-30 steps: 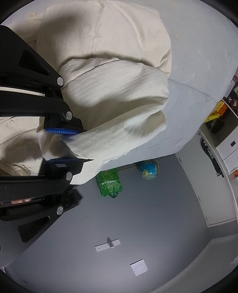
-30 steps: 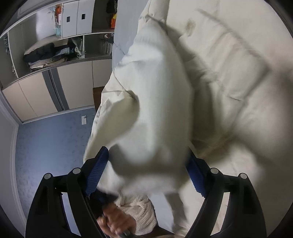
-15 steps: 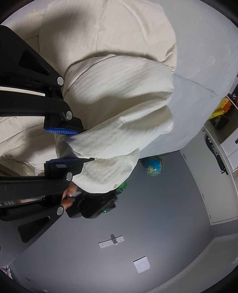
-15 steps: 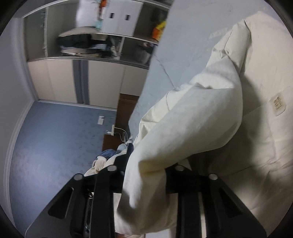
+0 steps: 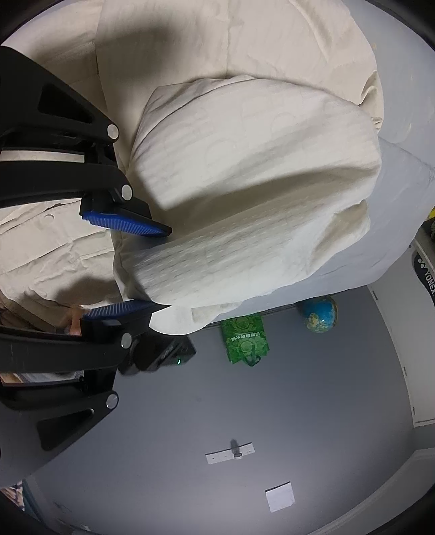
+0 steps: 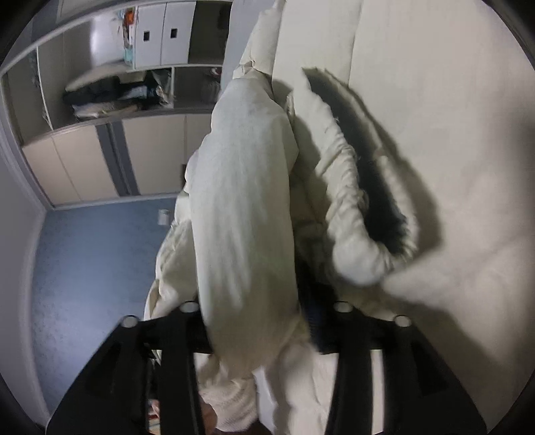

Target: Fold large clothes

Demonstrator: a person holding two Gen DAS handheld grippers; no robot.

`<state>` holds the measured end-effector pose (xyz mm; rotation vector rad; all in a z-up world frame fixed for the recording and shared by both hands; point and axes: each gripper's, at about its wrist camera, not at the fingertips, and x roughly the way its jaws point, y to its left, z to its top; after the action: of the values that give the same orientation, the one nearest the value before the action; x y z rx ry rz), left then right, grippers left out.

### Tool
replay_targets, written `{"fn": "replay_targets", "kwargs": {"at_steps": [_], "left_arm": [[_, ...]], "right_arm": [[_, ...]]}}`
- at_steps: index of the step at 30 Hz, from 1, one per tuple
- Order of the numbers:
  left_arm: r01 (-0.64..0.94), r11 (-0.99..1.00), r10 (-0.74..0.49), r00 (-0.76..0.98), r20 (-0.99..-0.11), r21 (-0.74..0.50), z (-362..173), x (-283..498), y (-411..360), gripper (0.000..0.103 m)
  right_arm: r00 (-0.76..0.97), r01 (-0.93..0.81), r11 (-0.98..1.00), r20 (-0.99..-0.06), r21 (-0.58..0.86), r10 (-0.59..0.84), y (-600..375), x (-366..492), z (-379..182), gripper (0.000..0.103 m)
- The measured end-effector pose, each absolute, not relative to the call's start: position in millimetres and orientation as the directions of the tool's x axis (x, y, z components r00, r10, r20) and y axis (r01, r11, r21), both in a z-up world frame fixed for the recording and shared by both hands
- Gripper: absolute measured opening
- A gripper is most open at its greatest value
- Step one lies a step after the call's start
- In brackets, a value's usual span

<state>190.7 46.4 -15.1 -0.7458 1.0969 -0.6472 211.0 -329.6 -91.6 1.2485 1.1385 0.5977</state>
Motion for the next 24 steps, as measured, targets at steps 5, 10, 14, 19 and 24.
{"fn": "replay_targets", "kwargs": {"at_steps": [5, 10, 14, 19, 24], "left_arm": [[0.082, 0.596, -0.772, 0.330, -0.543, -0.799, -14, 191, 50, 0.035], [0.076, 0.610, -0.763, 0.329, -0.557, -0.789, -14, 190, 50, 0.036], [0.053, 0.621, -0.748, 0.337, -0.571, -0.782, -15, 190, 52, 0.042], [0.036, 0.628, -0.740, 0.337, -0.582, -0.778, -21, 188, 54, 0.047], [0.015, 0.630, -0.736, 0.332, -0.590, -0.776, -24, 186, 59, 0.055]], "right_arm": [[0.429, 0.229, 0.281, -0.356, 0.932, 0.830, -348, 203, -62, 0.058], [0.385, 0.238, 0.294, -0.367, 0.926, 0.847, -334, 209, -39, 0.072], [0.318, 0.217, 0.380, -0.433, 0.899, 0.844, -312, 209, -26, 0.076], [0.288, 0.192, 0.478, -0.515, 0.857, 0.807, -291, 219, -16, 0.081], [0.300, 0.156, 0.566, -0.585, 0.810, 0.754, -280, 220, -15, 0.078]]}}
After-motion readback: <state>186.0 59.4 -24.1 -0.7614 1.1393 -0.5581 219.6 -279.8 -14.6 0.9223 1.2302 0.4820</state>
